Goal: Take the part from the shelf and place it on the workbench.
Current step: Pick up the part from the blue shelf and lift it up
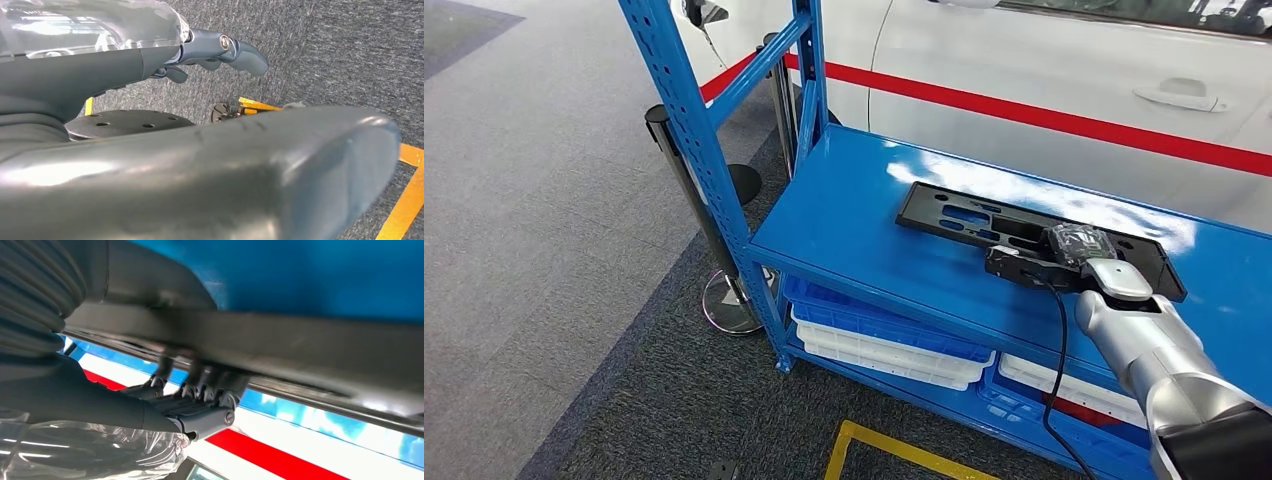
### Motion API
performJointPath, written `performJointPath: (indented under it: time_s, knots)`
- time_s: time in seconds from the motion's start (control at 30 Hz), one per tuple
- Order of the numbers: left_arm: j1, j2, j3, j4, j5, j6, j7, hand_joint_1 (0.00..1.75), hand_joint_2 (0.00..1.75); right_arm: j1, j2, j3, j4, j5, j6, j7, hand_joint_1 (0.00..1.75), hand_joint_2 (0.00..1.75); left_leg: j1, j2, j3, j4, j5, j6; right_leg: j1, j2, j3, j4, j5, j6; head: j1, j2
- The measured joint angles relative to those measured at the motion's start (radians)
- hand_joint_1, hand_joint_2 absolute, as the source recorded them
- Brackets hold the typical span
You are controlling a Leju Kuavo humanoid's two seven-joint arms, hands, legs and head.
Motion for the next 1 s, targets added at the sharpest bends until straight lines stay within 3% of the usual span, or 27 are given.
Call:
performJointPath:
  time_s: [0.67,1.0]
  knots:
    - [0.000,0.000,0.000,0.000,-0.011,-0.002,0.003,0.00,0.00,0.001,-0.010,-0.018,-0.005,-0.010,0.020,-0.025,1.75,1.75,0.000,0.000,0.003,0.000,0.000,0.000,0.000,0.000,0.004,0.000,0.000,0.000,0.000,0.000]
    - [-0.005,0.000,-0.002,0.000,-0.016,0.016,-0.093,0.00,0.00,-0.001,-0.009,-0.019,-0.006,-0.002,0.031,-0.026,1.75,1.75,0.000,0.000,0.004,0.000,0.000,0.000,0.000,0.000,0.004,0.000,0.000,0.000,0.000,0.000]
